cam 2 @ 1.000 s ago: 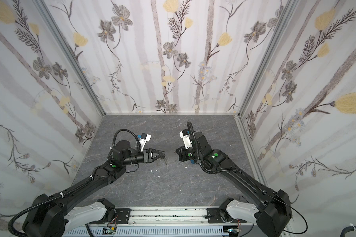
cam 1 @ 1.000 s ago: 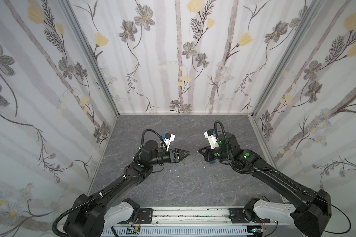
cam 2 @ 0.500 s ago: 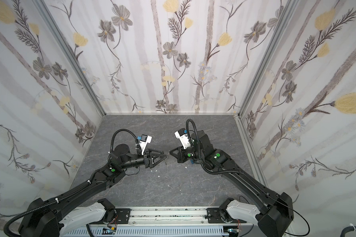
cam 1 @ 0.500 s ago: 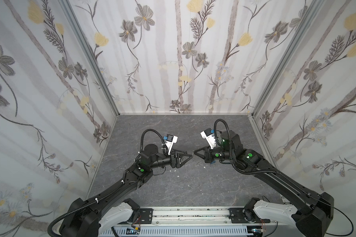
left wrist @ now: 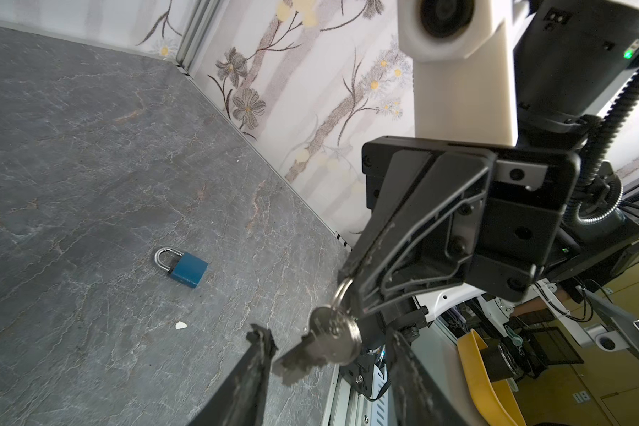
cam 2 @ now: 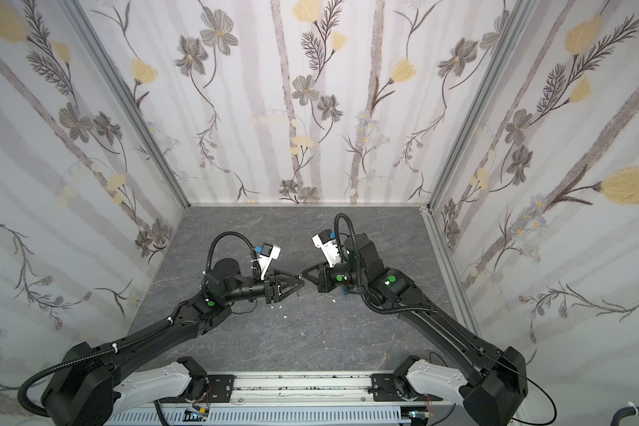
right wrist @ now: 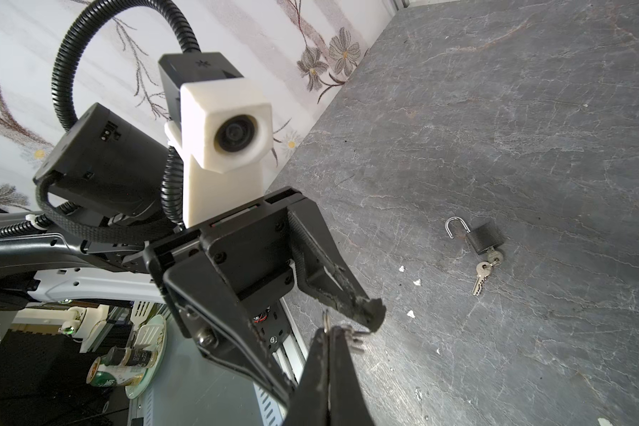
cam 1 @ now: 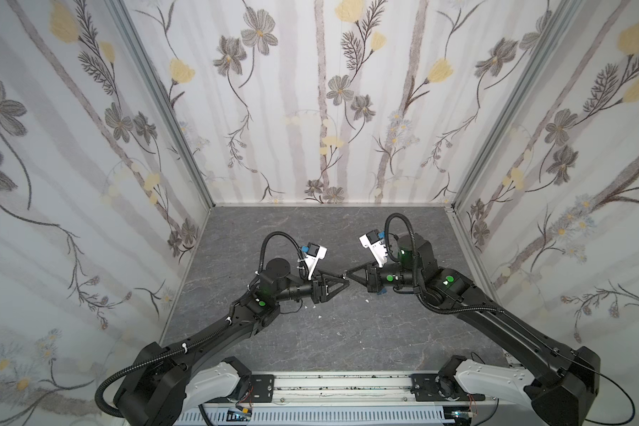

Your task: Unlock with the key

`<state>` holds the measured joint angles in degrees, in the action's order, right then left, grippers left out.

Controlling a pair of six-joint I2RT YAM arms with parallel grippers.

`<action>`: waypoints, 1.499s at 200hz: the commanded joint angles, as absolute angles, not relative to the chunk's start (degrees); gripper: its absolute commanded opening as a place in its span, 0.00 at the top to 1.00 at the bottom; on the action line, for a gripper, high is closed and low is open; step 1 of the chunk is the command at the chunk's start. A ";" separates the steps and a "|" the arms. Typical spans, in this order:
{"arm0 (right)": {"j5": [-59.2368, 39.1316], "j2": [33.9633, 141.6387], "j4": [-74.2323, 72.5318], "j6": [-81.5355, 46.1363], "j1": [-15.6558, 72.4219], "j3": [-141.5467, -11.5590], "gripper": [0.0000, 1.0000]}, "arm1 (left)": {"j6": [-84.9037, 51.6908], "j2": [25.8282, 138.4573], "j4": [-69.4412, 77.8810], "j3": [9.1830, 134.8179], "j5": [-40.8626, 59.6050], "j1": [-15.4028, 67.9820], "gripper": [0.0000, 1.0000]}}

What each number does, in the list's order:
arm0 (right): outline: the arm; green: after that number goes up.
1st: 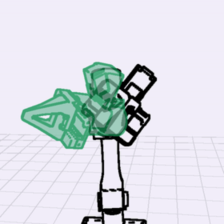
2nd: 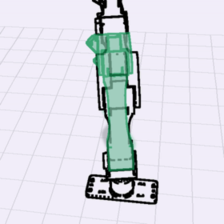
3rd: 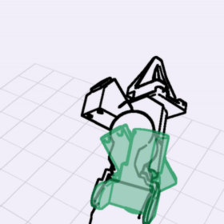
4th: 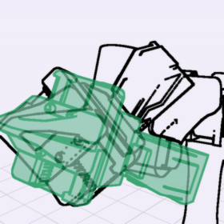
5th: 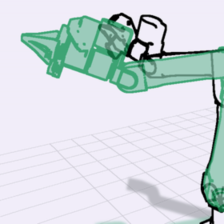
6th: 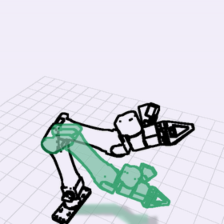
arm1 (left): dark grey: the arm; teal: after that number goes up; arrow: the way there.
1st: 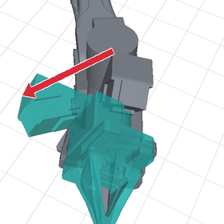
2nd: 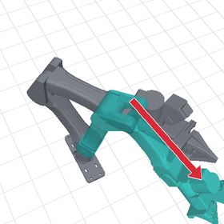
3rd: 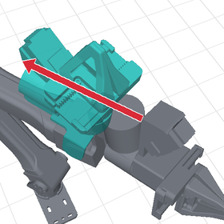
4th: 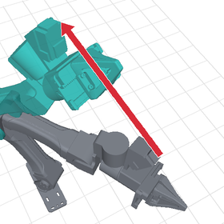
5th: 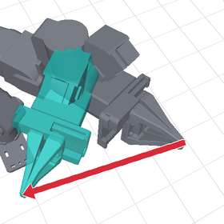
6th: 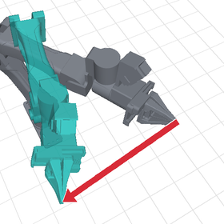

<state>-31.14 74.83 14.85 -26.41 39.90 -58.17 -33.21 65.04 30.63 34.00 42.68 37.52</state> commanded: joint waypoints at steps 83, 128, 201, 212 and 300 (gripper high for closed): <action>-30.93 74.27 11.98 -26.54 39.72 -57.91 1.00 | -34.10 64.95 31.31 34.72 44.76 37.66 0.79; -30.68 73.94 11.95 -26.63 39.21 -57.92 1.00 | -33.84 64.49 29.37 35.03 44.37 37.66 0.87; -30.85 73.63 11.87 -26.63 38.68 -57.85 1.00 | -32.80 63.37 26.68 35.06 43.35 37.65 0.94; -30.76 73.60 11.89 -26.63 38.67 -57.84 1.00 | -32.40 63.37 26.16 35.35 43.12 37.66 0.98; -30.95 73.22 11.34 -26.50 38.33 -56.91 1.00 | -31.20 63.46 22.36 36.49 42.66 37.63 0.91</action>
